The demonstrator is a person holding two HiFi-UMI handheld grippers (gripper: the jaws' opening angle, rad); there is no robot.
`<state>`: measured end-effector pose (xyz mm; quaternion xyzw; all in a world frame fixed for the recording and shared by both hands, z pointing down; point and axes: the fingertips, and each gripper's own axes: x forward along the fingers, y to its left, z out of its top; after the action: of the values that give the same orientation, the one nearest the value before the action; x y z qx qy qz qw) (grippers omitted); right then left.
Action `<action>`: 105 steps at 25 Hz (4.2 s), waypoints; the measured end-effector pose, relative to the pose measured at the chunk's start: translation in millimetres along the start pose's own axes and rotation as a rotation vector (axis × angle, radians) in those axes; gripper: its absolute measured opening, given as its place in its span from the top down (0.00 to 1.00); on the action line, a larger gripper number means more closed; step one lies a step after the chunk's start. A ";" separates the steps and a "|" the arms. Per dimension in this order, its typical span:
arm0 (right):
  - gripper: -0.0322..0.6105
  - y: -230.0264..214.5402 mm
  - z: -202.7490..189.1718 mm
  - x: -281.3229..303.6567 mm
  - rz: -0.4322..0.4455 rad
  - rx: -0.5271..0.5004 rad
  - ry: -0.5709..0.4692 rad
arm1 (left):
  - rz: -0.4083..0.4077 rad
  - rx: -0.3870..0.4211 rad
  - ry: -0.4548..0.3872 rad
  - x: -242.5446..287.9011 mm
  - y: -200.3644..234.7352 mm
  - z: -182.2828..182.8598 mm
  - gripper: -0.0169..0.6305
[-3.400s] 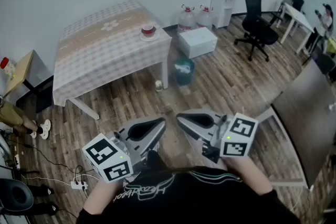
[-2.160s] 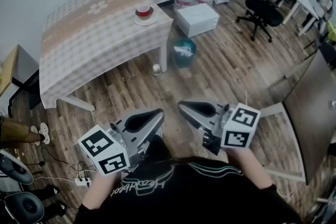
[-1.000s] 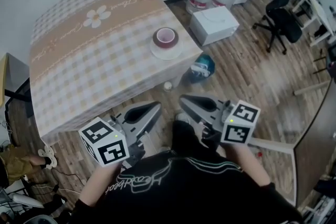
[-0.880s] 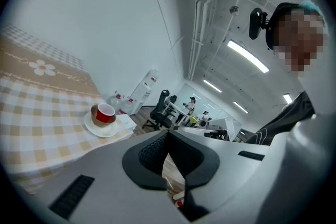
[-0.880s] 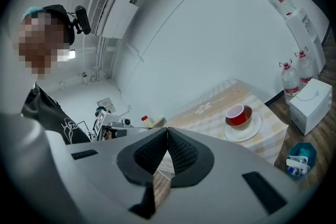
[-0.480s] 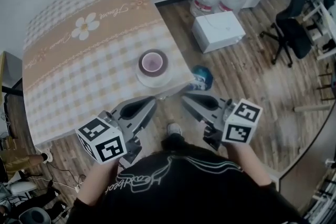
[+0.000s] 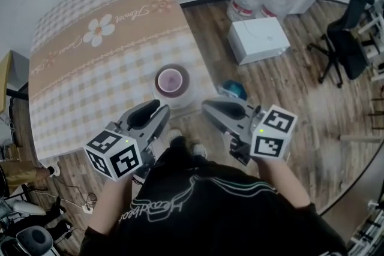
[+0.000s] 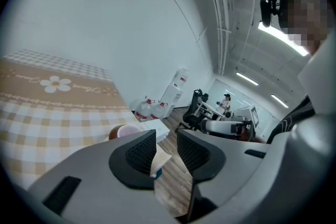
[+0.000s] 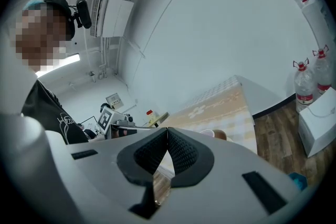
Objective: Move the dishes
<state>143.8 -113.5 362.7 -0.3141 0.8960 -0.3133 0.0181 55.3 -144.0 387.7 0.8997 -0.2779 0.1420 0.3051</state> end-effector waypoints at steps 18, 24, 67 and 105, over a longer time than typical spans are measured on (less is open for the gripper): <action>0.93 -55.0 6.3 12.3 -0.084 0.093 -0.024 | 0.152 -0.070 0.212 75.0 115.3 -22.1 0.77; 0.93 -64.0 5.1 14.8 -0.095 0.117 -0.037 | 0.150 -0.058 0.245 88.8 122.3 -25.4 0.78; 0.93 -39.8 -24.4 112.8 0.039 0.100 0.170 | 0.358 -0.097 -0.069 -82.0 160.4 25.3 0.94; 0.93 -39.2 -44.0 163.5 0.084 0.102 0.282 | 0.721 -0.411 0.010 -183.4 308.6 -93.6 0.94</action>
<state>24.2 -206.9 447.4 -0.2277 0.8849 -0.3986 -0.0788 -281.5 -212.8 527.2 0.6644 -0.5963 0.1857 0.4106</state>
